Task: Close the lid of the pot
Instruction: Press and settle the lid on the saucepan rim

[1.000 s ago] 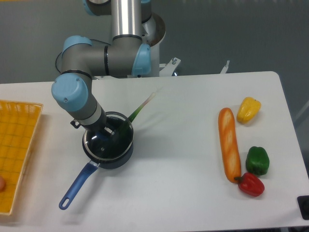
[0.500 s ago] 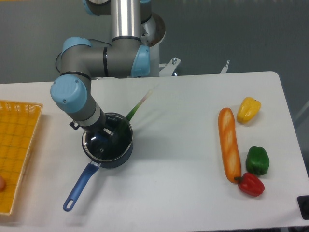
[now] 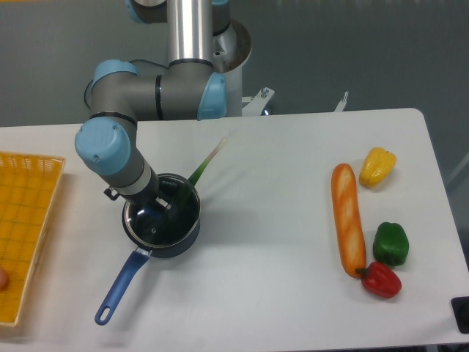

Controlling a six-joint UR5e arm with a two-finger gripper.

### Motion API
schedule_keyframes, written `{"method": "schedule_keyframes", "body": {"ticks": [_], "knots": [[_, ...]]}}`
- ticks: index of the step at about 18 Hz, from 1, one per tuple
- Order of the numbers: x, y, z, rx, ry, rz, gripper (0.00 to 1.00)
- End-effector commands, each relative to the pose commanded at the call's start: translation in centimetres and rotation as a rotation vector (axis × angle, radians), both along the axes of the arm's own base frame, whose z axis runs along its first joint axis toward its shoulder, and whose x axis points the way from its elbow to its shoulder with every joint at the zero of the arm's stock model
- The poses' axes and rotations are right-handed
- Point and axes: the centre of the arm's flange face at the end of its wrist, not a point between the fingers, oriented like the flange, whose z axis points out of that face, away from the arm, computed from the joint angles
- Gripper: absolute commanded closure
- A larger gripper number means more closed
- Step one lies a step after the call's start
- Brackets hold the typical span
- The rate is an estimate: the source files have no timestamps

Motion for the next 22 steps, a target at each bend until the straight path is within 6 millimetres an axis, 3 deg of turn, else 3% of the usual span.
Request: {"method": "schedule_keyframes", "body": {"ticks": [14,19,22], "knots": [[0.0,0.0,0.2,0.002,0.003,-0.002,0.02],[0.0,-0.1,1.1,0.016,0.008,-0.001,0.00],[-0.6,-0.7,3.1,0.048,0.019,0.002,0.00]]}}
